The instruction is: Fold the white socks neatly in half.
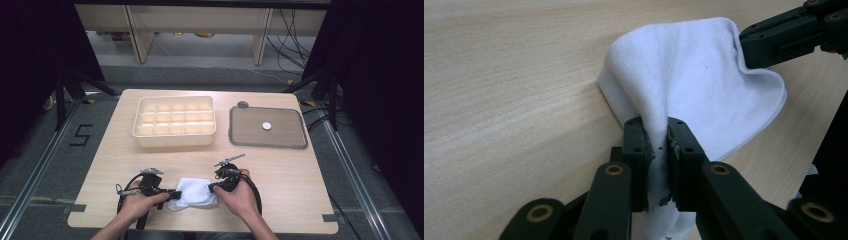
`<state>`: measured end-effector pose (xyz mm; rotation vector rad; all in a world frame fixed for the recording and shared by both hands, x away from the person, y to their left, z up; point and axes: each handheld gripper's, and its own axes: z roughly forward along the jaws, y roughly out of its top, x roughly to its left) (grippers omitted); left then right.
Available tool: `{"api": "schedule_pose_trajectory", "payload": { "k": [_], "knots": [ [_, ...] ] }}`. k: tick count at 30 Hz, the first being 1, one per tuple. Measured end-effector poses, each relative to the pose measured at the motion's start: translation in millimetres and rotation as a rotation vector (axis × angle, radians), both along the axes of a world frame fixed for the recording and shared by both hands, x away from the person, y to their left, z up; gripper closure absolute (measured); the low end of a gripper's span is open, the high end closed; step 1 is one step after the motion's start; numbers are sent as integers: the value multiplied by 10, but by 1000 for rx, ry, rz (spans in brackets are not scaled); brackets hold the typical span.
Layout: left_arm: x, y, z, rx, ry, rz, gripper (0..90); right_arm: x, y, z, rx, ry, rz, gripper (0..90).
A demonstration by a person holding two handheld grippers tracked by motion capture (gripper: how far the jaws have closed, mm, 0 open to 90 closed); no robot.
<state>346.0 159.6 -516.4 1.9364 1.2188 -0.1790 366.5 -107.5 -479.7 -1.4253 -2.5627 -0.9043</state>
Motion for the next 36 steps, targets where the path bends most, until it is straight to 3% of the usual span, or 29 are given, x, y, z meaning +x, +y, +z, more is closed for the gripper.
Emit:
{"api": "schedule_pose_trajectory", "payload": {
  "k": [7, 8, 23, 33, 36],
  "knots": [
    [12, 6, 17, -7, 4, 12, 823, 2, -16, -13, 1, -28, 8, 864],
    [21, 9, 21, -28, 8, 5, 824, -7, -13, -7, -2, -16, -7, 863],
    [65, 30, 212, -112, 31, -5, 819, -15, -8, -19, 9, -11, -18, 864],
    [99, 26, 259, -118, 18, -6, 817, -9, 1, -36, 19, -17, -11, 864],
    [120, 32, 280, -112, 4, -18, 817, -15, 12, -34, 31, 2, -14, 863]
  ]
}}
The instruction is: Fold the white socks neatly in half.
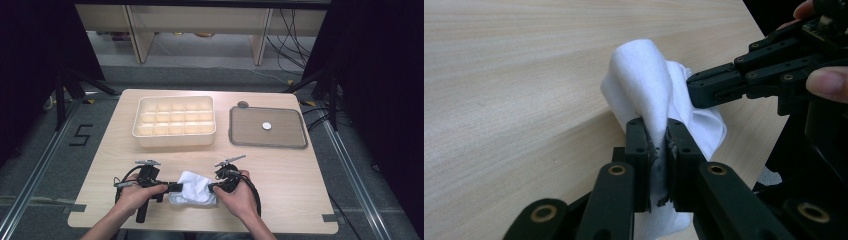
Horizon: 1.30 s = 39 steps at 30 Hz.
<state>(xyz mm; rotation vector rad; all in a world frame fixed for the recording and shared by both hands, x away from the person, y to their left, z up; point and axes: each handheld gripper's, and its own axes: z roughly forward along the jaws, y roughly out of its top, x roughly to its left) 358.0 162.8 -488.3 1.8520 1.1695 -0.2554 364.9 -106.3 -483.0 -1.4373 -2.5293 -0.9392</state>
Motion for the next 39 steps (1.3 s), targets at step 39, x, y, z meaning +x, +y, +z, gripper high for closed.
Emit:
{"api": "schedule_pose_trajectory", "payload": {
  "k": [39],
  "knots": [
    [-18, -71, 39, -2, -16, -25, 816, 43, 490, -71, 2, 4, 78, 880]
  ]
}}
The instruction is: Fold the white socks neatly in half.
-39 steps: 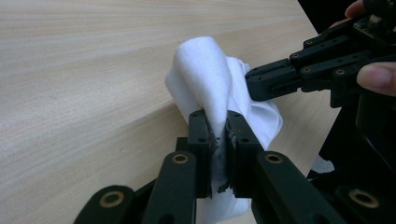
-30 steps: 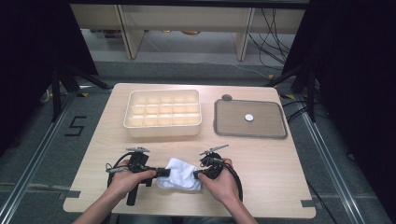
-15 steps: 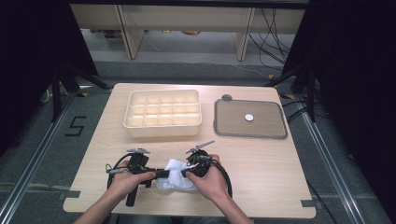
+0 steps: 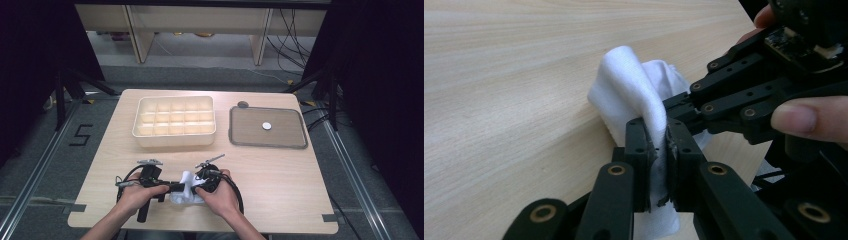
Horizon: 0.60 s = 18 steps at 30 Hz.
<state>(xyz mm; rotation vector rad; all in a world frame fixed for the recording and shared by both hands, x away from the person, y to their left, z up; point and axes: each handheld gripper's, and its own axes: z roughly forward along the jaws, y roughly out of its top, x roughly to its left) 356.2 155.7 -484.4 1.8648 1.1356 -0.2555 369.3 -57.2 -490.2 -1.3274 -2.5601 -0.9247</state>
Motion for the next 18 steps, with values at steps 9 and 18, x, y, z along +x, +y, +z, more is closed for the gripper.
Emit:
{"api": "schedule_pose_trajectory", "payload": {
  "k": [9, 18],
  "knots": [
    [11, -26, 15, -5, -5, -3, 817, 3, 21, -32, 36, 11, -18, 874],
    [15, 11, 26, 15, -15, -3, 818, 25, -312, 283, 85, -69, -62, 887]
  ]
}}
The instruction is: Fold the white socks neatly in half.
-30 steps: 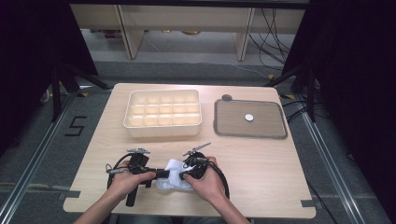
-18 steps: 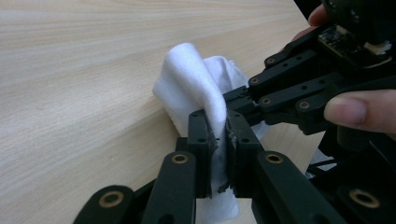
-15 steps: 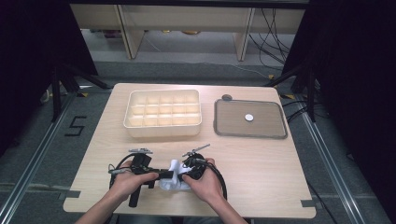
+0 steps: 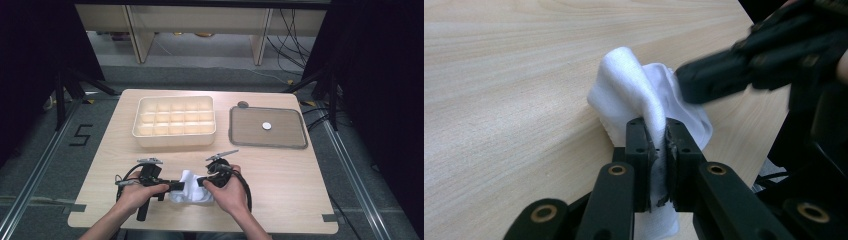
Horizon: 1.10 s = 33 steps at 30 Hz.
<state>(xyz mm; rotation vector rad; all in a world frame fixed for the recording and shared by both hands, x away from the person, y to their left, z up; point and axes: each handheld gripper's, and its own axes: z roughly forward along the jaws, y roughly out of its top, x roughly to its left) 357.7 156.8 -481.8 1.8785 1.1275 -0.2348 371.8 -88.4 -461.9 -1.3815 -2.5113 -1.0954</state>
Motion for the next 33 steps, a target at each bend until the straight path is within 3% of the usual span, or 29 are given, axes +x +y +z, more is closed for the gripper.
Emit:
{"api": "schedule_pose_trajectory", "payload": {
  "k": [2, 3, 4, 6, 14, 18, 20, 28, 30, 31, 33],
  "knots": [
    [-4, -7, 2, 0, 0, 1, 818, 27, -126, 42, -44, -24, -31, 895],
    [-5, -9, 3, 1, -1, 1, 818, 26, -174, 40, -54, 5, -75, 897],
    [-5, -9, 4, 2, -1, 1, 818, 42, -220, 23, -74, -6, -74, 898],
    [-3, -8, 4, 4, 0, 1, 818, 38, -279, -14, -113, 21, -107, 897],
    [6, -52, 21, 5, -8, -5, 817, -11, -270, -187, -155, 103, -100, 894],
    [0, -81, 31, 13, -19, 0, 817, -23, -251, -225, -149, 79, -82, 895],
    [6, -84, 34, 15, -18, -3, 816, -32, -242, -220, -151, 103, -92, 893],
    [17, -100, 27, 14, -16, -25, 816, -32, -198, -251, -145, 89, -74, 890],
    [12, -115, 27, 12, -14, -22, 816, -35, -174, -232, -133, 123, -86, 888],
    [12, -119, 26, 14, -15, -27, 816, -36, -169, -239, -143, 100, -78, 887],
    [7, -134, 28, 26, -21, -20, 816, -33, -158, -243, -144, 101, -73, 886]
  ]
}}
